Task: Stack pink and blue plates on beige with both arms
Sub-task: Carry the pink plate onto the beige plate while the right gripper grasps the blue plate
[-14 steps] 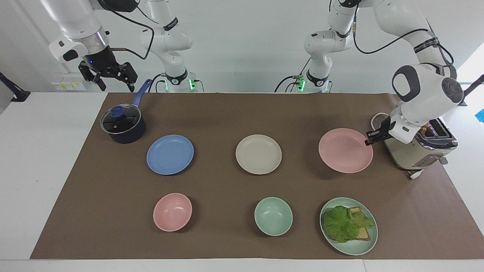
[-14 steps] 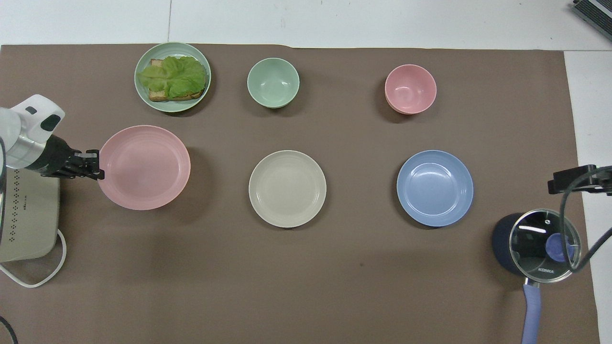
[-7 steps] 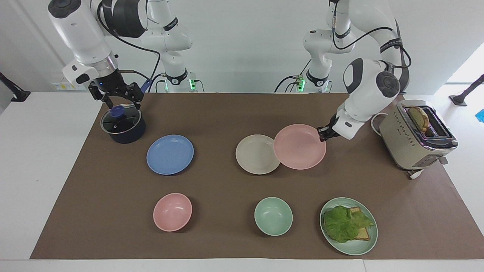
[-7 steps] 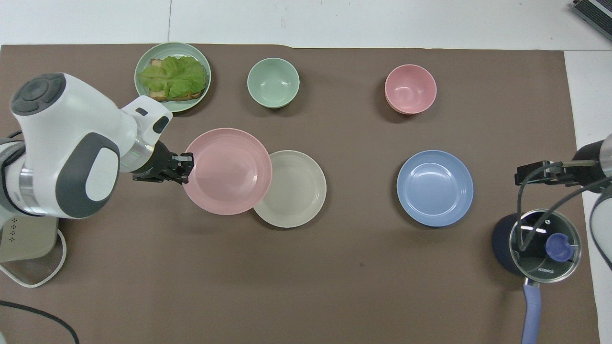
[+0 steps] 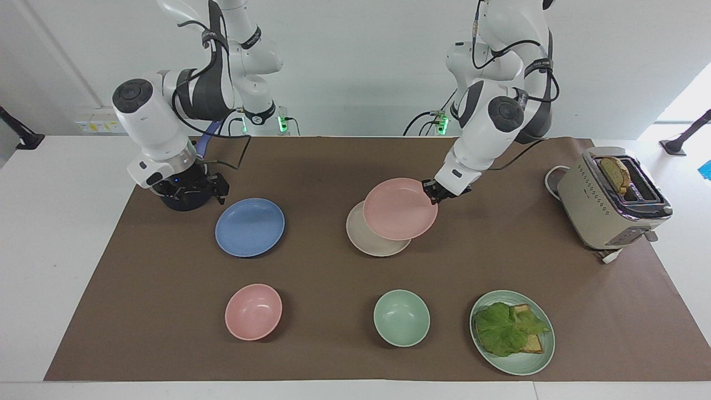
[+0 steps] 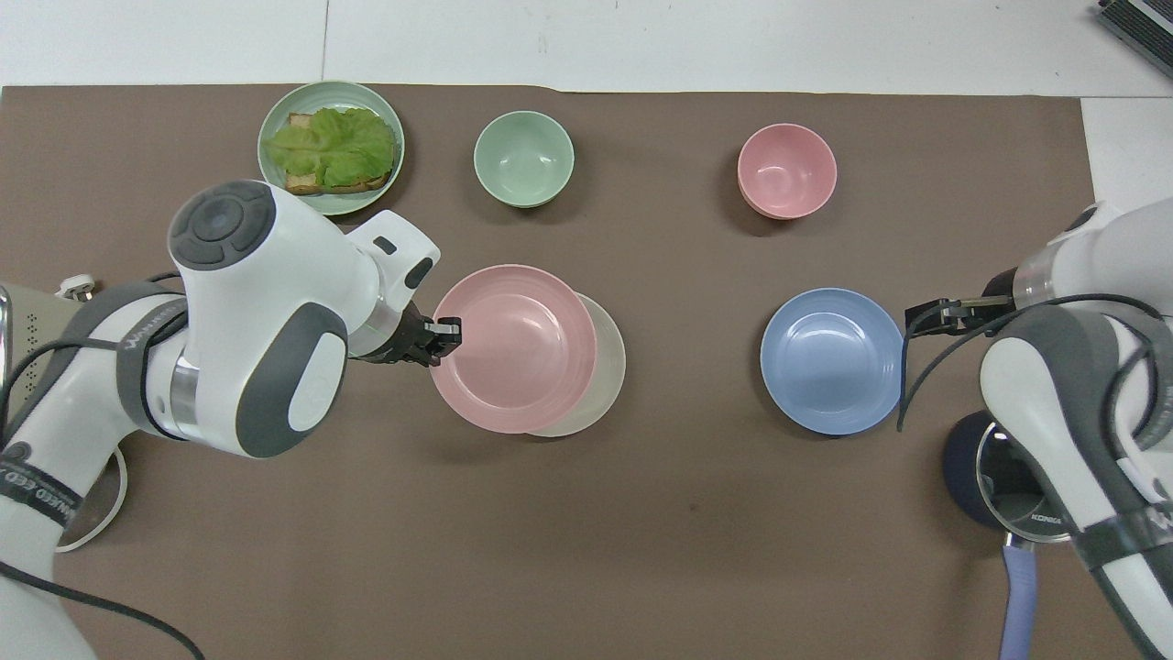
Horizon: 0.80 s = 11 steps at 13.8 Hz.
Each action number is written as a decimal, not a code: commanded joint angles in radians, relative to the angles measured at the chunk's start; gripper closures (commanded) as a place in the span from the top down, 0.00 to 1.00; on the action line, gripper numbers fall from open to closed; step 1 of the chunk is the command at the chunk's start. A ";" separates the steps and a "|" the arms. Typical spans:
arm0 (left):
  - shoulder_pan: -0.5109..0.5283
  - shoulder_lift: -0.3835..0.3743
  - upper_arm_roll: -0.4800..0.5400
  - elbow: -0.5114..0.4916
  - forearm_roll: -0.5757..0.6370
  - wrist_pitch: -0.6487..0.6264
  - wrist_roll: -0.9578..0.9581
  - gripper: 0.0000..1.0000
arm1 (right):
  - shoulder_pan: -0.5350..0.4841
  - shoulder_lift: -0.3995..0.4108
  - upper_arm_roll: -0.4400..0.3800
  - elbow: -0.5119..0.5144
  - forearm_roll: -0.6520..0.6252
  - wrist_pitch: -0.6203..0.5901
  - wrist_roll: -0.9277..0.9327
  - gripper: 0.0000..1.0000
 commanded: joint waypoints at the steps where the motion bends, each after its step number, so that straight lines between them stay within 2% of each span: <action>1: -0.027 -0.011 0.019 -0.073 -0.018 0.083 -0.002 0.00 | -0.010 0.041 0.000 -0.028 0.023 0.070 -0.045 1.00; 3: -0.033 -0.008 0.019 -0.077 -0.018 0.088 -0.004 0.00 | -0.017 0.055 0.000 -0.059 0.024 0.111 -0.059 1.00; 5: -0.054 0.026 0.019 -0.077 -0.018 0.130 -0.008 0.00 | -0.017 0.080 0.000 -0.083 0.061 0.148 -0.059 1.00; 8: -0.074 0.025 0.019 -0.084 -0.018 0.148 -0.022 0.00 | -0.023 0.144 0.000 -0.097 0.127 0.203 -0.103 1.00; 11: -0.097 0.020 0.019 -0.088 -0.018 0.146 -0.044 0.00 | -0.028 0.153 -0.001 -0.110 0.149 0.231 -0.127 1.00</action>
